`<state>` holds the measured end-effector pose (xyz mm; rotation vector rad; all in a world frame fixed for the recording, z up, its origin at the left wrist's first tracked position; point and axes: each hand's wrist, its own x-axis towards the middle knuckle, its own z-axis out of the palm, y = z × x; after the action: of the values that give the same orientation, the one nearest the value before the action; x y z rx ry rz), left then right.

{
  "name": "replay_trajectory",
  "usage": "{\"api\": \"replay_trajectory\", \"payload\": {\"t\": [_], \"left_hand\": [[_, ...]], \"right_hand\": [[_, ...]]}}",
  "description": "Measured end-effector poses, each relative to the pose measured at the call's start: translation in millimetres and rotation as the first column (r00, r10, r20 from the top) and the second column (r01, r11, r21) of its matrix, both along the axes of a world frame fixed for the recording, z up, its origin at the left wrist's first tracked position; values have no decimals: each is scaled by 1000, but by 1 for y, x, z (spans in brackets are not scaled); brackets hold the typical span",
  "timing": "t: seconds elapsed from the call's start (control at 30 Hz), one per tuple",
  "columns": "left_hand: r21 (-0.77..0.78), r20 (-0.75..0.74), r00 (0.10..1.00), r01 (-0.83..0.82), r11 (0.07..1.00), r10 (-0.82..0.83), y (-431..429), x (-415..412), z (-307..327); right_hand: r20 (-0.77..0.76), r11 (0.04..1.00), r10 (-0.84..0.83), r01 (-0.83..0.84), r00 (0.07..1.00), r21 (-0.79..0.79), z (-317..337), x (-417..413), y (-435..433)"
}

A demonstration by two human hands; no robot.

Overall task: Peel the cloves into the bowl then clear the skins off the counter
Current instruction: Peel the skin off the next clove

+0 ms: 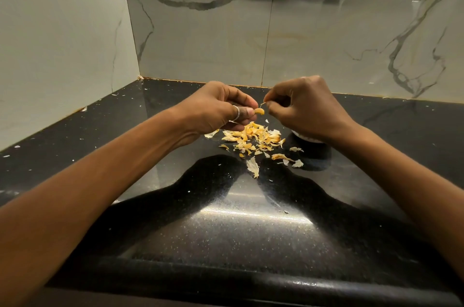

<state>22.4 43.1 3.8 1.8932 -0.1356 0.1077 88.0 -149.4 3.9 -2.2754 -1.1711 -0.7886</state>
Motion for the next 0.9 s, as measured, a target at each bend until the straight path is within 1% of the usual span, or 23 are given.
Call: {"api": "replay_trajectory", "payload": {"t": [0.3, 0.33, 0.4, 0.47, 0.53, 0.7, 0.8, 0.9], "left_hand": [[-59, -1, 999, -52, 997, 52, 2, 1, -1], [-58, 0, 999, -54, 997, 54, 2, 1, -2], [-65, 1, 999, -50, 997, 50, 1, 1, -2], [-84, -1, 999, -40, 996, 40, 0, 0, -2], [-112, -4, 1000, -26, 993, 26, -1, 0, -2], [-144, 4, 1000, 13, 990, -12, -3, -1, -2], [-84, 50, 998, -31, 996, 36, -2, 0, -3], [-21, 127, 989, -74, 997, 76, 0, 1, -3]], "right_hand": [[-69, 999, 8, -11, 998, -41, 2, -1, 1], [-94, 999, 26, -28, 995, -22, 2, 0, 1], [-201, 996, 84, -78, 976, 36, 4, 0, 1], [-335, 988, 152, -131, 930, 84, 5, -2, 2], [-429, 975, 214, -166, 877, 148, 5, -5, 4], [-510, 944, 285, -145, 811, 296, 1, -6, 8], [-537, 920, 311, -107, 784, 376, 3, -7, 7], [-525, 923, 292, -91, 799, 375, 4, -8, 6]]}}
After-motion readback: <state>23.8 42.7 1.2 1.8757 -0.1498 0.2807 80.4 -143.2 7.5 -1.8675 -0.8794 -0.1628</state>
